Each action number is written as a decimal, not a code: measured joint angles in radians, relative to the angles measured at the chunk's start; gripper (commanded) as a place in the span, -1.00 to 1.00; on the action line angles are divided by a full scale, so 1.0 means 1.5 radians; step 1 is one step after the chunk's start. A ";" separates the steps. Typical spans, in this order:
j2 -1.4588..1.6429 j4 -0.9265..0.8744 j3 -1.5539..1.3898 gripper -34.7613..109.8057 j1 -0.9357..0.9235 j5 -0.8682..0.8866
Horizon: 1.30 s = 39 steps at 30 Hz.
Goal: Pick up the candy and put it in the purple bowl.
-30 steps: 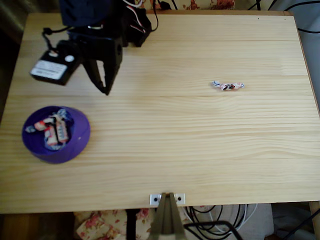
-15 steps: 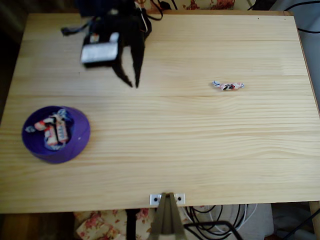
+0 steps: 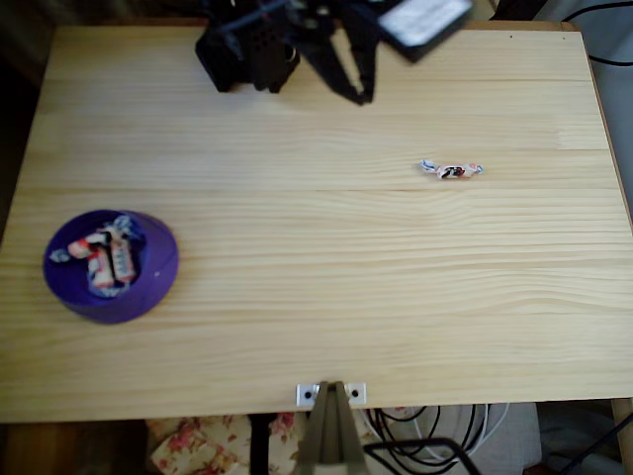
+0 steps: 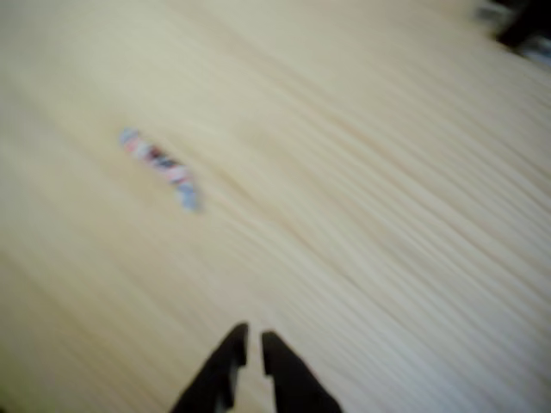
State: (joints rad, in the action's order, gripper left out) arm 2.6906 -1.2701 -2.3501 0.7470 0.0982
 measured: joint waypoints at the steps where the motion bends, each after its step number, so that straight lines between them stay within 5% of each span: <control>1: -0.031 0.011 0.006 -0.43 0.030 -0.006; 11: -0.355 0.151 0.075 -0.39 0.227 -0.055; 21: -0.576 0.168 0.242 -0.30 0.196 -0.126; 39: -0.689 0.274 0.254 -0.25 0.196 -0.137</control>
State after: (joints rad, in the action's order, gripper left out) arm 1.6567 -0.8590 -1.9696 1.0416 -0.1074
